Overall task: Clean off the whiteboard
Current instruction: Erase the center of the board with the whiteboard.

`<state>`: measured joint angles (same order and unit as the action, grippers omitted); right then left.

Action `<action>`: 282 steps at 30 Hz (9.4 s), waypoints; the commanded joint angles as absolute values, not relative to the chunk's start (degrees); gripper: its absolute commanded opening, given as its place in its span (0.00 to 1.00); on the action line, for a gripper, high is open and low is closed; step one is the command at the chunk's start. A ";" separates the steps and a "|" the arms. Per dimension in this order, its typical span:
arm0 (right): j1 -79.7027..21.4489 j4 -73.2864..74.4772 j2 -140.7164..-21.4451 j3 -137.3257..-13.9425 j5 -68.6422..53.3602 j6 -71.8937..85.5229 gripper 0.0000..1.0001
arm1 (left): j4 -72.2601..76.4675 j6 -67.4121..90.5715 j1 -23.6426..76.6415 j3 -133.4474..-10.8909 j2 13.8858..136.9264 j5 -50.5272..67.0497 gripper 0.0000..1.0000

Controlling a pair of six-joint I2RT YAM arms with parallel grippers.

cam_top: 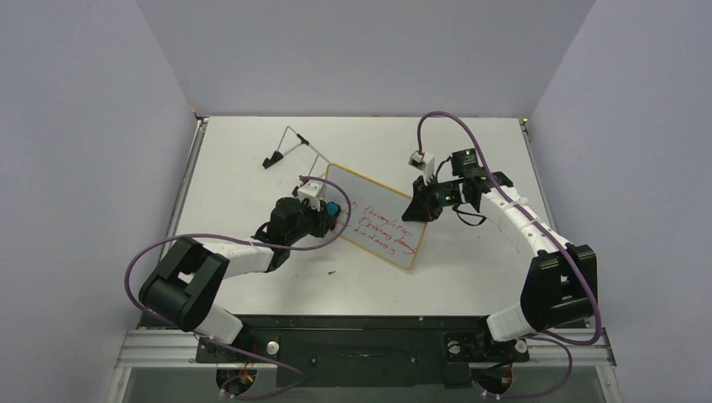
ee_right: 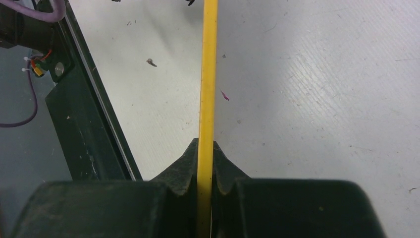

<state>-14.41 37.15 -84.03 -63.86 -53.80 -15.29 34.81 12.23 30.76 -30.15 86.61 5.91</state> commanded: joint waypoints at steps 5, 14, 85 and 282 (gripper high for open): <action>-15.64 39.31 -82.86 -63.92 -53.74 -17.70 0.00 | 37.59 15.89 29.76 -26.39 75.25 8.32 0.00; -19.05 43.37 -82.29 -65.13 -54.45 -22.60 0.00 | 18.51 11.90 25.80 -29.43 61.76 13.31 0.00; -18.44 40.92 -83.74 -64.78 -51.69 -18.81 0.00 | 19.78 14.59 34.77 -25.02 64.09 -4.41 0.00; -18.46 41.31 -83.49 -64.85 -52.60 -19.42 0.00 | 21.99 18.11 28.53 -44.73 82.39 -5.54 0.00</action>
<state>-17.69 41.39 -84.05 -64.03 -50.70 -17.04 22.39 20.84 29.06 -42.81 81.87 -8.80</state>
